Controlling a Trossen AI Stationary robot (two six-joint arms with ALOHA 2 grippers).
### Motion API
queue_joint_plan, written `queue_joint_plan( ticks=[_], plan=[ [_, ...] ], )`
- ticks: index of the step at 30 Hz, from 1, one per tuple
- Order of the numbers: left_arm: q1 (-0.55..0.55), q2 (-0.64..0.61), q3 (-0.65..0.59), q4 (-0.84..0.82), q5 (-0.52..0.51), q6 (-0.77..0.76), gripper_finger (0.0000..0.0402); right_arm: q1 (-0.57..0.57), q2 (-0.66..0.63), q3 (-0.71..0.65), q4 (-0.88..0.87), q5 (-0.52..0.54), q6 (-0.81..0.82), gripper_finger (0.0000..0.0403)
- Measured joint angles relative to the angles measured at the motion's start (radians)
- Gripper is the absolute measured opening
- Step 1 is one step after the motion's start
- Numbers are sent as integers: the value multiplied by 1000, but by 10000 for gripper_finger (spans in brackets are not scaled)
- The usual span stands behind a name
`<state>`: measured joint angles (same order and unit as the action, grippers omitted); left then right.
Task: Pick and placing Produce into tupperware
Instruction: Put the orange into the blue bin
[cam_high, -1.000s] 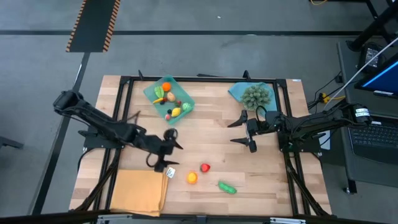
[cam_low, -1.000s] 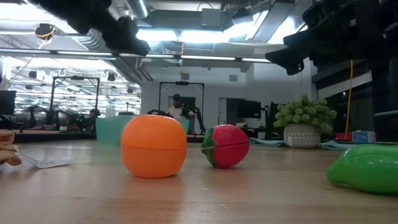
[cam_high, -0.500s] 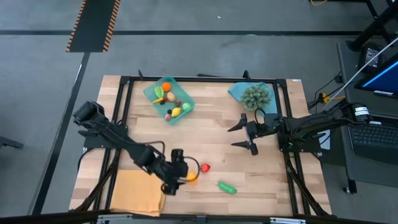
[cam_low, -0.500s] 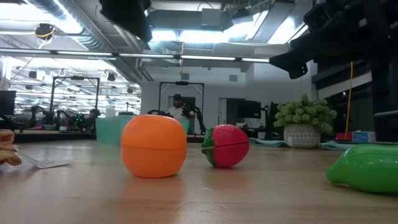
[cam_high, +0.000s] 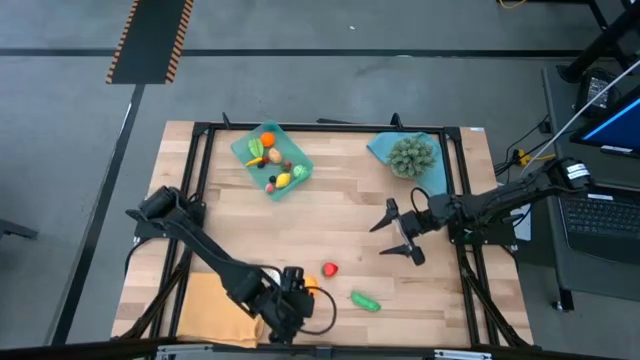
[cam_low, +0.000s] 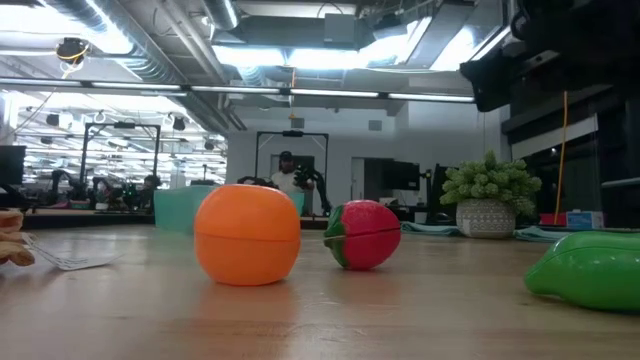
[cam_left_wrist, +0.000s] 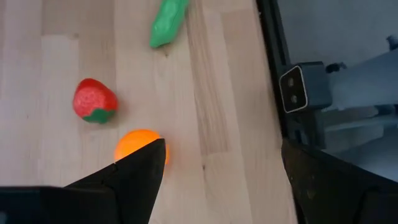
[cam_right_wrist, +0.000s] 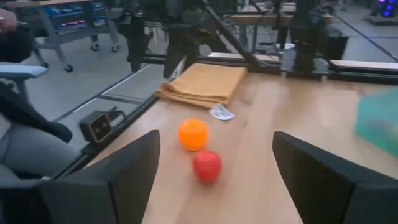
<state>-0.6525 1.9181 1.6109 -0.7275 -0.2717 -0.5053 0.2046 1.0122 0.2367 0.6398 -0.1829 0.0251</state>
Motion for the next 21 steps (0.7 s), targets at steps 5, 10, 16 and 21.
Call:
queue_joint_plan(
  ticks=[5, 10, 16, 21],
  plan=[
    [12, 62, 65, -55, 0, -1, 310, 49, 0, 0, 4, 61, 24, 312],
    [41, 75, 59, -66, -1, 14, 310, 87, 0, 0, 5, 70, 24, 312],
    [55, 74, 51, -69, -1, 63, 310, 117, 0, 0, 5, 72, 31, 312],
    [69, 75, 51, -69, -1, 94, 315, 127, 0, 0, 5, 72, 32, 312]
  ],
)
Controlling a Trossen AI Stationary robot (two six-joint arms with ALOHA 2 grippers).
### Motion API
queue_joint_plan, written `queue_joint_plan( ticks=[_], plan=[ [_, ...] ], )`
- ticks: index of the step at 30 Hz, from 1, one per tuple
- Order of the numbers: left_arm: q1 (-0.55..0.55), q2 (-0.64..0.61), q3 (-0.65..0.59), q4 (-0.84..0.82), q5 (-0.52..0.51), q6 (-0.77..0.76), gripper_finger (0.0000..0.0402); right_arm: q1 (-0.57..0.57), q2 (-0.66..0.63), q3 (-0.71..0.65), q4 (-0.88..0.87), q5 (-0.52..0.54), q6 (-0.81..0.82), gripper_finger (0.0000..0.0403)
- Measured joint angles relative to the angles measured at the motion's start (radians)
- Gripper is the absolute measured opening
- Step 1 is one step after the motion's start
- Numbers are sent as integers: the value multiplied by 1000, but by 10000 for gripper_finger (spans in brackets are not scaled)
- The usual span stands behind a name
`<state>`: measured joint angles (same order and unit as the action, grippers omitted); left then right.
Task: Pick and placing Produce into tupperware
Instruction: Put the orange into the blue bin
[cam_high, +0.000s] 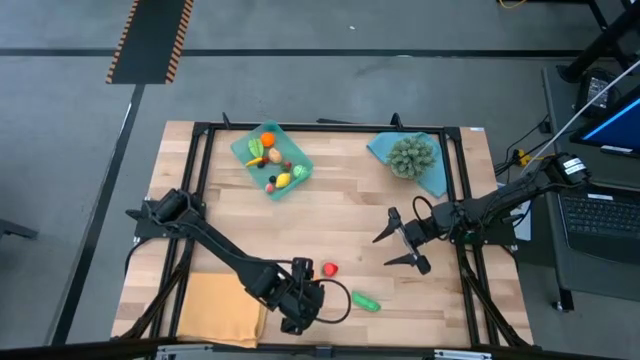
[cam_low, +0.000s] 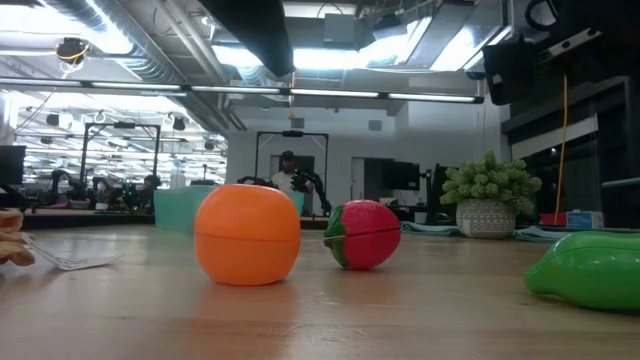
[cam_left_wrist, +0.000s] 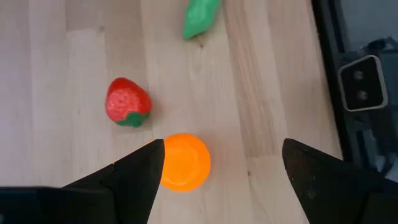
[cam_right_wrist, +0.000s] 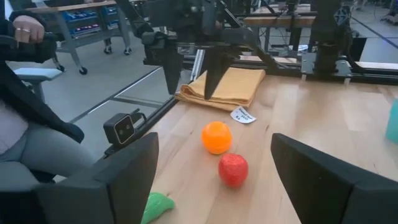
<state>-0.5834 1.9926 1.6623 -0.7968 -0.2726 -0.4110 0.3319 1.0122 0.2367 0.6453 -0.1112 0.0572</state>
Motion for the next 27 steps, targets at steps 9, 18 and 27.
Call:
queue_joint_plan(
  ticks=[9, 18, 27],
  plan=[
    [37, 0, 0, -26, -1, 2, 338, 0, 0, 0, 0, 0, -5, 312],
    [41, 0, 0, -22, -1, -29, 333, 1, 0, 0, 0, -1, -5, 312],
    [37, -1, -50, 6, 0, -53, 332, 5, 0, 0, 0, -3, 19, 312]
  ],
)
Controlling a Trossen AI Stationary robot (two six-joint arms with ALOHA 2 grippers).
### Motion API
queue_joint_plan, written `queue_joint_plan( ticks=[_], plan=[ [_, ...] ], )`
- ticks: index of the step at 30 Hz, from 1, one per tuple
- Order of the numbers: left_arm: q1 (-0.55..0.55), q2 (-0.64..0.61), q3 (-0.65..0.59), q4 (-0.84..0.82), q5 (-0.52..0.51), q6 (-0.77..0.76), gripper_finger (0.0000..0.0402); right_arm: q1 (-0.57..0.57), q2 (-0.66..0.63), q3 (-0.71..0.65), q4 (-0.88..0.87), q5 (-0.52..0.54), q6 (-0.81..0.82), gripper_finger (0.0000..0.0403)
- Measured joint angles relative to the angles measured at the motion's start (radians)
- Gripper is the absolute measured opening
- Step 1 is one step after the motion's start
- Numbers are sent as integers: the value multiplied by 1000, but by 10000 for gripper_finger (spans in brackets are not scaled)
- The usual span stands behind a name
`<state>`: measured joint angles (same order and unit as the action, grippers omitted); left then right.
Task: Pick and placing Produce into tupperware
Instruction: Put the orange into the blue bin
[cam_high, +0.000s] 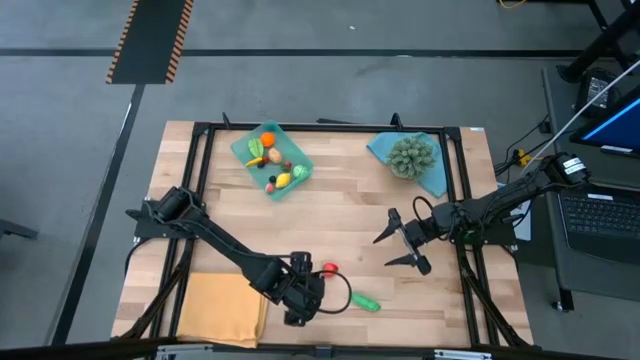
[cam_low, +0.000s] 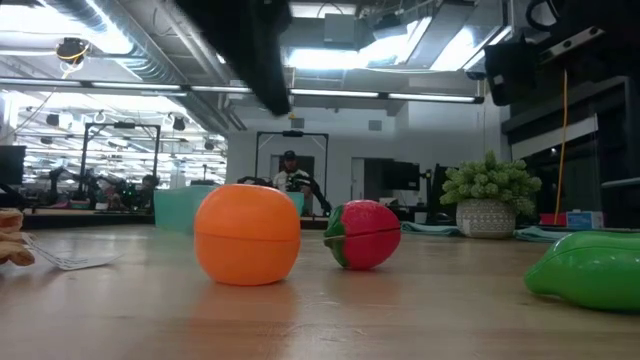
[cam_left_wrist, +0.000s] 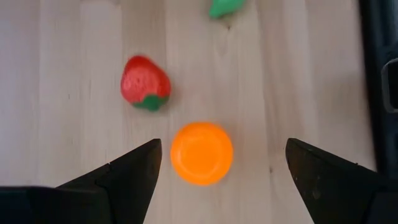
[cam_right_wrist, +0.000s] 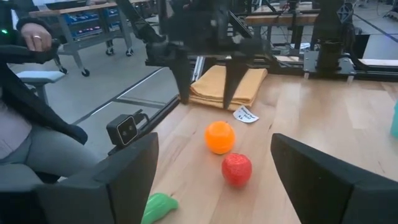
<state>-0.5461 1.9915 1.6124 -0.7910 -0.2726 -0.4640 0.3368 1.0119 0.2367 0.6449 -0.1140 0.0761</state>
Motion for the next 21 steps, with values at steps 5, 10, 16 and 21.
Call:
queue_joint_plan(
  ticks=[5, 10, 16, 21],
  plan=[
    [2, 0, -73, 10, 0, -47, 332, 26, 0, 0, 0, -1, -2, 312],
    [3, 0, -135, 95, 1, -57, 332, 50, 0, 0, 0, 0, -3, 312],
    [3, 0, -183, 161, 1, -57, 332, 65, 0, 0, 0, 0, -1, 312],
    [10, 0, -223, 212, 1, -57, 332, 68, 0, 0, 0, 1, 0, 312]
  ],
)
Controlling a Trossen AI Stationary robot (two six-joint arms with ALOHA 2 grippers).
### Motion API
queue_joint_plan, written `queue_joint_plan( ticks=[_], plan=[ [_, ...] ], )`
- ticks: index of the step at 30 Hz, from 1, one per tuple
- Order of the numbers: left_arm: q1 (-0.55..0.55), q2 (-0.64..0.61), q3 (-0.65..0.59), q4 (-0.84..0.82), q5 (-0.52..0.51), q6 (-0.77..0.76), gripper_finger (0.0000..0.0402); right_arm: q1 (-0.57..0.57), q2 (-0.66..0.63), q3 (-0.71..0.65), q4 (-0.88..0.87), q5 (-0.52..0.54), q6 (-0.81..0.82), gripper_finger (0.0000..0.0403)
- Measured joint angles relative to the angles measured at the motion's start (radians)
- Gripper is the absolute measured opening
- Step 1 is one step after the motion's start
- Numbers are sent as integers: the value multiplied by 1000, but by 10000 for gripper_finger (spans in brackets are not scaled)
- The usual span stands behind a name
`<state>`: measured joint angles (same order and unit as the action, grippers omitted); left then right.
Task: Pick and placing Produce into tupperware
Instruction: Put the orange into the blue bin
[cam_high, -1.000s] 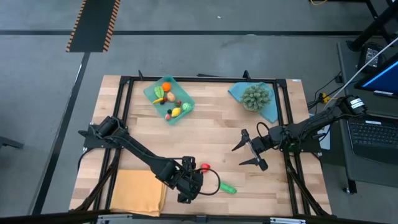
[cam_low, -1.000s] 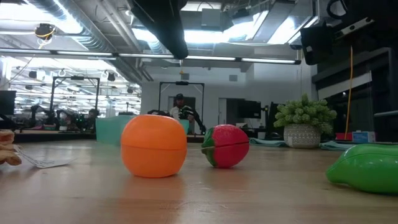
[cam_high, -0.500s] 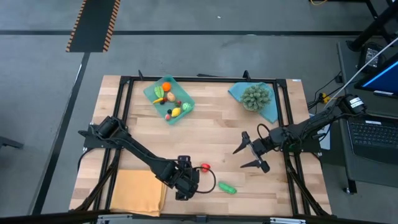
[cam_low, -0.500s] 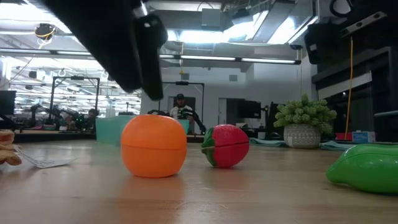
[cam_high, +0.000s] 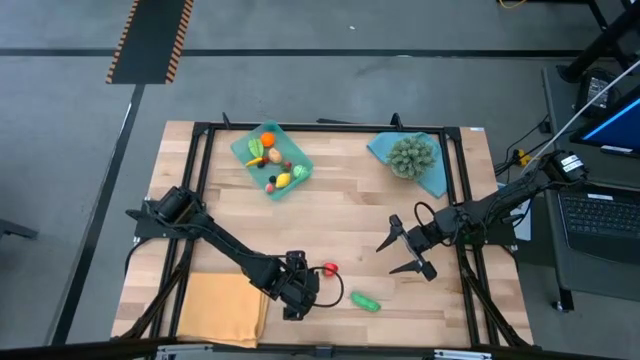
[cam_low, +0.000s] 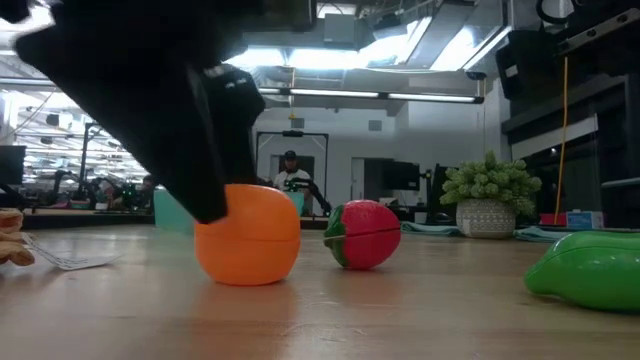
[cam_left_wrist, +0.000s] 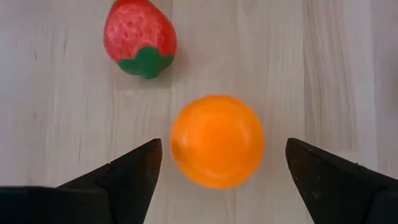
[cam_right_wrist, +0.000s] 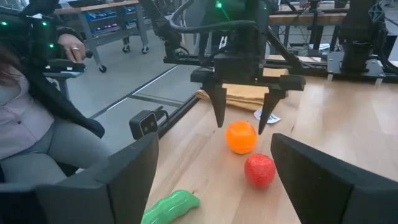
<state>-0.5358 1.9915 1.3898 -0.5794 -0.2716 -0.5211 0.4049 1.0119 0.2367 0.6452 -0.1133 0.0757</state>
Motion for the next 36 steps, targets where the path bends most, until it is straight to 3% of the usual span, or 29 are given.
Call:
queue_joint_plan(
  ticks=[8, 36],
  plan=[
    [21, 0, -46, 89, 0, 0, 332, 0, 0, 0, 0, 0, 1, 312],
    [43, 61, -46, 113, 29, 6, 331, 0, 0, 0, -7, 1, 24, 312]
  ],
)
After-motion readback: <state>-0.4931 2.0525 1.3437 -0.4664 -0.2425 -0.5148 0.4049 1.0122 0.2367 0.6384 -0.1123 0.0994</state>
